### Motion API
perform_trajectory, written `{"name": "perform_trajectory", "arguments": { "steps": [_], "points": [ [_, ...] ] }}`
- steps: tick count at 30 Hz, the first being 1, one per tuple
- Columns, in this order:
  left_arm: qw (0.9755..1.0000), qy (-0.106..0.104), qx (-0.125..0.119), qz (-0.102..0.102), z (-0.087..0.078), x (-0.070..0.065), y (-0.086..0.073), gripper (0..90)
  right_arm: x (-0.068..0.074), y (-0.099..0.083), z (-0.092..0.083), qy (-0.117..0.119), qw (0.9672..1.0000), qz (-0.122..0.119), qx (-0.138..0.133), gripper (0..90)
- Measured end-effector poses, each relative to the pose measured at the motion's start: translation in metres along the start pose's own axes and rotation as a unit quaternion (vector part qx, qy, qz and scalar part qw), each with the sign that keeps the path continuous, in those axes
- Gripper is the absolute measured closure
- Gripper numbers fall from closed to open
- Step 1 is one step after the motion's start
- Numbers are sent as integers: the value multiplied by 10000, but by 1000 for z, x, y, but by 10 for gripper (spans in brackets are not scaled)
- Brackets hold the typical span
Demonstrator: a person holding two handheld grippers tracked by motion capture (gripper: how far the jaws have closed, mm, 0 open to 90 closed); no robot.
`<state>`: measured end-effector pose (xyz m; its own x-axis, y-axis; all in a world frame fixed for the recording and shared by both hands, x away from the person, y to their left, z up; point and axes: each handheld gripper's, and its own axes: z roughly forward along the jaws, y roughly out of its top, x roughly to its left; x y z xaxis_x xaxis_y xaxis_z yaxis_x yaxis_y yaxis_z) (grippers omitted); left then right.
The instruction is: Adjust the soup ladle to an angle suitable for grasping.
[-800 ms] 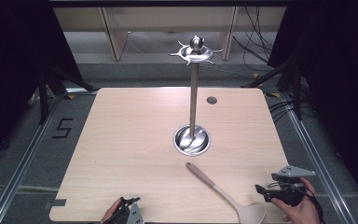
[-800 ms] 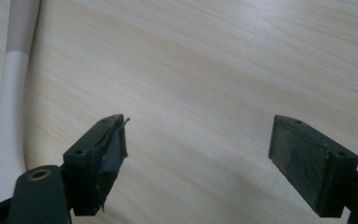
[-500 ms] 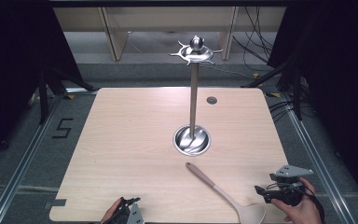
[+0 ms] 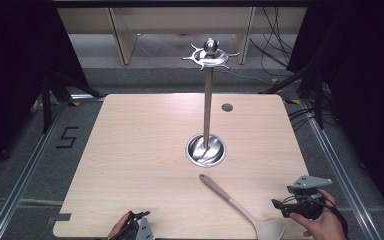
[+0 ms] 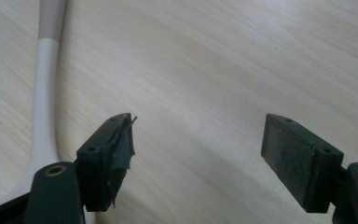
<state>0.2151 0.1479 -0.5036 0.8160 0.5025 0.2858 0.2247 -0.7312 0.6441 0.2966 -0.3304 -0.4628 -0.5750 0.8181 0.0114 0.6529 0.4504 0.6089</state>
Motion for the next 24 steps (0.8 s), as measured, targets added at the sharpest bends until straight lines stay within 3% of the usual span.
{"name": "perform_trajectory", "arguments": {
  "steps": [2,3,4,5,7,9,11,12,18,19,24],
  "points": [
    [10000,-3,6,-5,0,0,0,150,3,4,-2,17,10000,48,57,272],
    [10000,-2,0,-6,0,0,0,150,3,6,-2,15,10000,-72,57,288],
    [10000,-7,-7,-9,0,0,0,150,6,8,-1,35,10000,21,-48,293],
    [10000,-5,0,-8,0,0,0,150,5,11,-4,2,9998,-179,104,301],
    [10000,-16,11,-13,1,0,0,150,10,13,-3,18,10000,-52,70,313],
    [10000,25,4,-12,1,0,0,150,15,24,-4,82,9990,-361,256,353],
    [10000,19,13,-16,1,0,0,150,20,25,-1,64,9989,-444,143,369],
    [10000,34,-2,-23,2,0,0,150,27,33,-1,92,9970,-729,247,385],
    [10000,57,10,-14,2,0,-1,150,43,45,4,260,9950,-949,139,460],
    [10000,56,13,-12,2,0,-1,150,44,49,2,295,9939,-1028,271,469],
    [10000,25,1,8,0,1,0,150,55,58,12,431,9908,-1231,368,513]
  ]
}}
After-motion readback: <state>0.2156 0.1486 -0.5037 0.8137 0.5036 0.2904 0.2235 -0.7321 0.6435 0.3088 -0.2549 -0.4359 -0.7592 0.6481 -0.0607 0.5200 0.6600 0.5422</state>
